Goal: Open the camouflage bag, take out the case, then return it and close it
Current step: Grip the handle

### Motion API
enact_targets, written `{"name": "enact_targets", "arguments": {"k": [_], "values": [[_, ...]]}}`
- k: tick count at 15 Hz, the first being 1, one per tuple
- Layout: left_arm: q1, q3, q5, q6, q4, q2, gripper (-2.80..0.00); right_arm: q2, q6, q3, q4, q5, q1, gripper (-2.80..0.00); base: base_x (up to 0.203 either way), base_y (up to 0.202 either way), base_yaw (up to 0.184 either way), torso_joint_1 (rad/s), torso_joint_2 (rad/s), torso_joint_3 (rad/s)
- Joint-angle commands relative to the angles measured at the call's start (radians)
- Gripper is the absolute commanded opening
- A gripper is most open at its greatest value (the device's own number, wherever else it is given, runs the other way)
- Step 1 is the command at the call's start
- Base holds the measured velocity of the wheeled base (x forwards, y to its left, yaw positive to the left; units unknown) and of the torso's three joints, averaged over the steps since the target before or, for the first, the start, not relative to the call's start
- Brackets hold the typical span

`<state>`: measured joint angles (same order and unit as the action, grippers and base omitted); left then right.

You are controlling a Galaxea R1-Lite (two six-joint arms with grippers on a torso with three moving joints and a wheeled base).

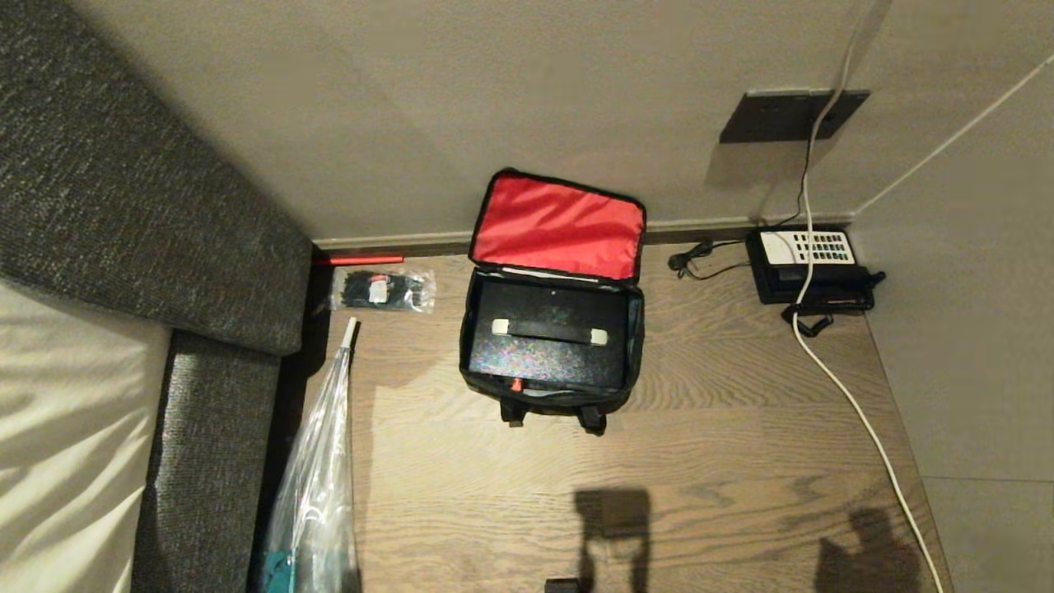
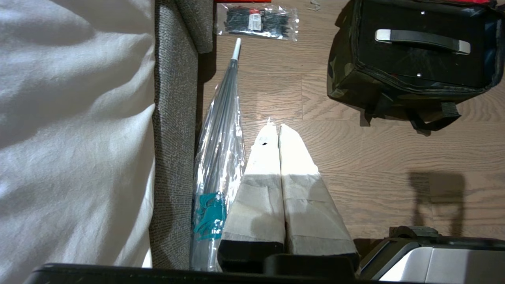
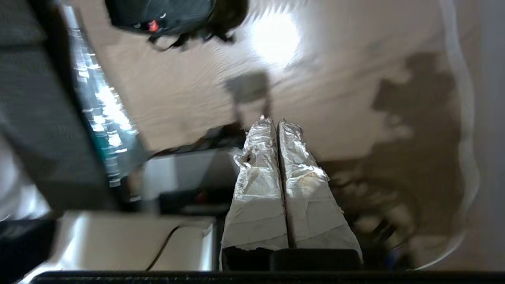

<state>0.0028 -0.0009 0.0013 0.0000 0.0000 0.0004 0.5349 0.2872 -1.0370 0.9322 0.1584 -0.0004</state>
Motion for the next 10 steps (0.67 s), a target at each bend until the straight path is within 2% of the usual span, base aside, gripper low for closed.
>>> {"name": "enact_targets", "arguments": {"k": [1,4,6,8,10], "values": [[0.0,0.0,0.0,0.0,0.0,-0.002,-2.8,0.106,-0.056,0.024,-0.033,-0.037,-0.001,-2.8,0.0,0.0,0.0,0.0,0.0,0.0],[0.0,-0.001,0.0,0.0,0.0,-0.002,-2.8,0.061,-0.052,0.142,-0.159,-0.043,-0.001,-2.8,0.0,0.0,0.0,0.0,0.0,0.0],[0.0,-0.001,0.0,0.0,0.0,-0.002,-2.8,-0.005,-0.055,0.234,-0.185,-0.043,-0.006,-2.8,0.0,0.0,0.0,0.0,0.0,0.0],[0.0,0.001,0.0,0.0,0.0,-0.002,-2.8,-0.035,-0.116,0.283,-0.202,-0.047,-0.007,-2.8,0.0,0.0,0.0,0.0,0.0,0.0],[0.0,-0.001,0.0,0.0,0.0,-0.002,-2.8,-0.058,-0.138,0.33,-0.207,-0.047,-0.007,-2.8,0.0,0.0,0.0,0.0,0.0,0.0]]}}
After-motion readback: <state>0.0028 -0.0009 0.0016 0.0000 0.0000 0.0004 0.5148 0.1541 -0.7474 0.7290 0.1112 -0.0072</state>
